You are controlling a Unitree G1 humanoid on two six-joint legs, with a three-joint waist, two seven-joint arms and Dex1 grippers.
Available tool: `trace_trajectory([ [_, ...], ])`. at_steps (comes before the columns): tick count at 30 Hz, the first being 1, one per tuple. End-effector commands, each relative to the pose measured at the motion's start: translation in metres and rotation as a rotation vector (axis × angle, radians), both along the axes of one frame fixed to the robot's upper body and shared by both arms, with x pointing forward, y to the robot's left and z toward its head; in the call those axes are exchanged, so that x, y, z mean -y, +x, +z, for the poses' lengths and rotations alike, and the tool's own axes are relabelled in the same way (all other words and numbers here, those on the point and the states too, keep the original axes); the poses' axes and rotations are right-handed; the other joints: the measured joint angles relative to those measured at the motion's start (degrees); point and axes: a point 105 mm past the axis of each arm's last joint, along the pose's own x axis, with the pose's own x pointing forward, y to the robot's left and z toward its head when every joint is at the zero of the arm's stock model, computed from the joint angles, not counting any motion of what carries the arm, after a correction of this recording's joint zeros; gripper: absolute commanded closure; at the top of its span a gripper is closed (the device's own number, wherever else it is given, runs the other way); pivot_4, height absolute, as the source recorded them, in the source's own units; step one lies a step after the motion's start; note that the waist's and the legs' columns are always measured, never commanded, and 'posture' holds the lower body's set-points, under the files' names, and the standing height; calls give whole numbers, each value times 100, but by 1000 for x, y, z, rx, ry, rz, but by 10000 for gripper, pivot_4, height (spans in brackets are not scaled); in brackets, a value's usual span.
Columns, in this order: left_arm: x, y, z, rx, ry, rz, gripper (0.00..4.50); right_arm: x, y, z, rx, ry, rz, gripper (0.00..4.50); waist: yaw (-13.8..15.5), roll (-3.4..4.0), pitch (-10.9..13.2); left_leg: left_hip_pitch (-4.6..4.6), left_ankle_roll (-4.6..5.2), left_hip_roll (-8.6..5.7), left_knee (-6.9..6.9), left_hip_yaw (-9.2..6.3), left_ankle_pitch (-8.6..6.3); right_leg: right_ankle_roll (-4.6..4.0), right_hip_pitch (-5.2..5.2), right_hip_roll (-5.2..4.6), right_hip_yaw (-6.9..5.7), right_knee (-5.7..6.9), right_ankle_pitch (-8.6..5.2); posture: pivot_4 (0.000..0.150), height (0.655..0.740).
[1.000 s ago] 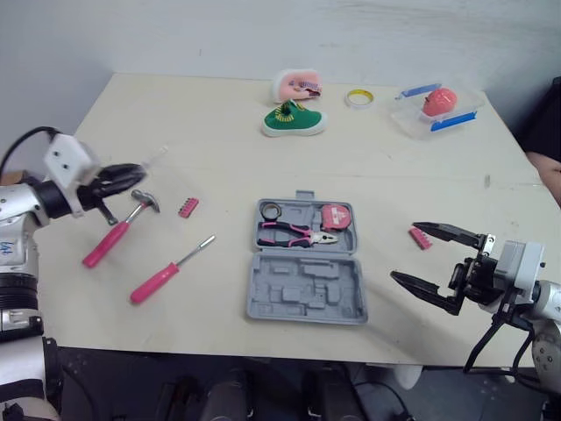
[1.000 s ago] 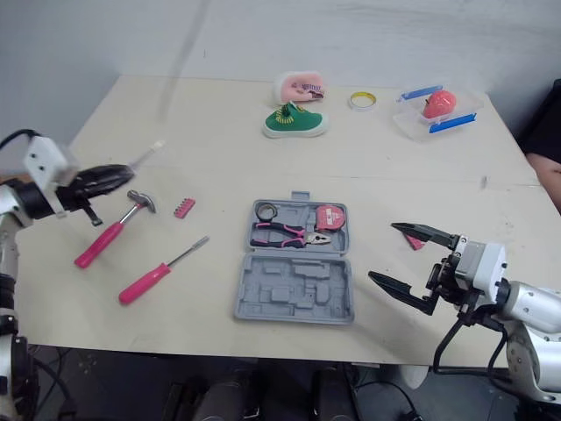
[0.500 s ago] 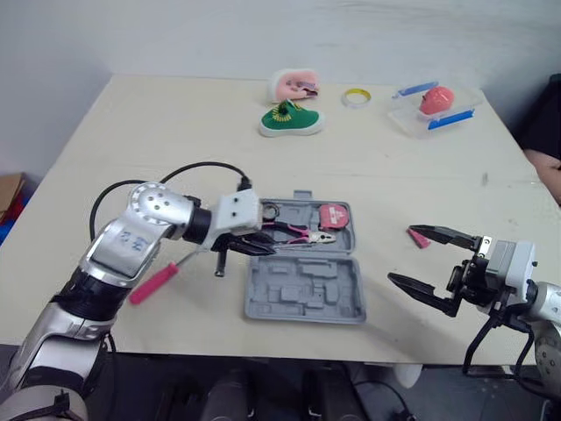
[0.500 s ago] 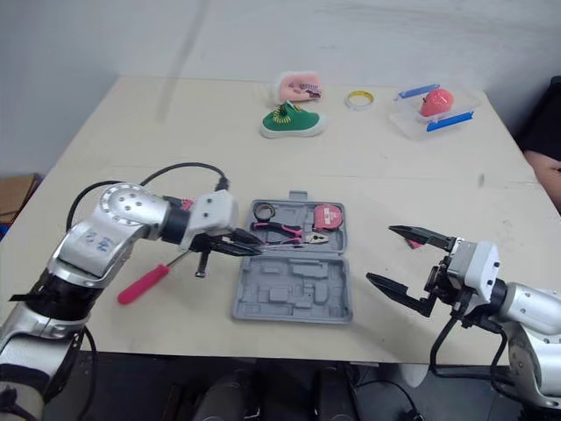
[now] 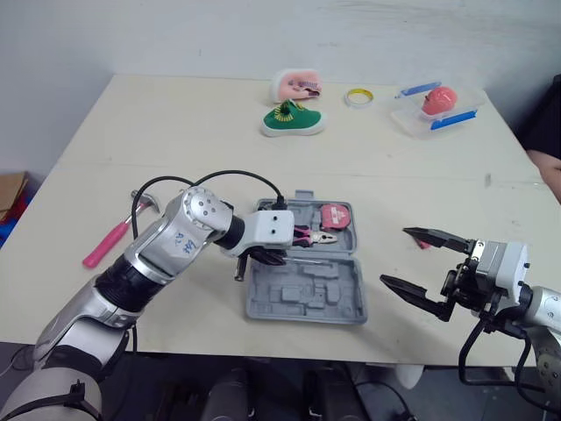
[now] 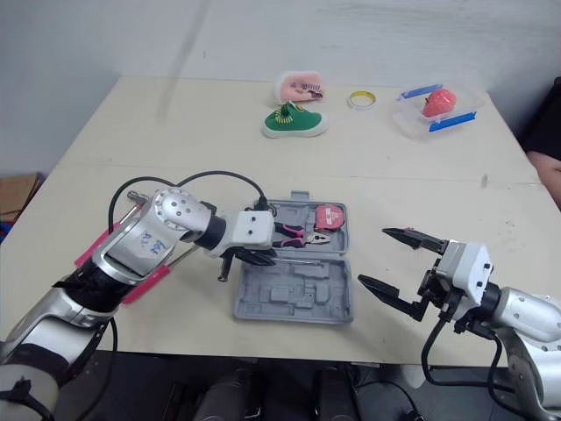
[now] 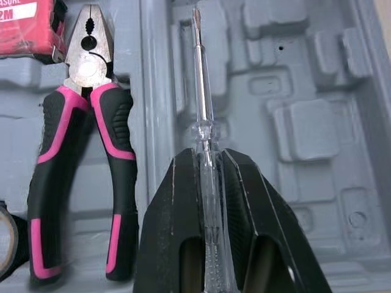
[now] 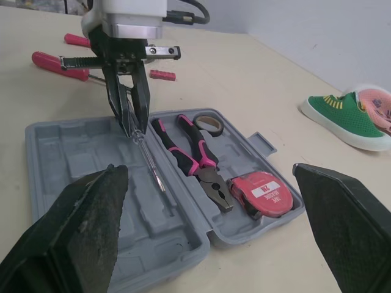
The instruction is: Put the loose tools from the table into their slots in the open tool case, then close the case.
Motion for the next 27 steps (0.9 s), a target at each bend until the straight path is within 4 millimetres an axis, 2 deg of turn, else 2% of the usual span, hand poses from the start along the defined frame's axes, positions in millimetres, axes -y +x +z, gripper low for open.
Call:
trace_trajectory([
  [1,6,3,8,48,24,-13,44877,-6,-4,10,32,3,6,0,1,0,0,-1,0,0,1,0,0,0,0,0,0,0,0,1500,7400],
  [15,4,7,-4,61,88,14,44877,-5,-4,7,33,11,3,0,0,0,0,-1,2,0,3,0,0,0,0,0,-1,1,0,1500,7400],
  [27,9,6,-7,39,81,16,44877,6,-10,-8,25,9,1,0,-9,0,0,0,3,0,4,-1,1,0,0,0,-1,3,0,1500,7400],
])
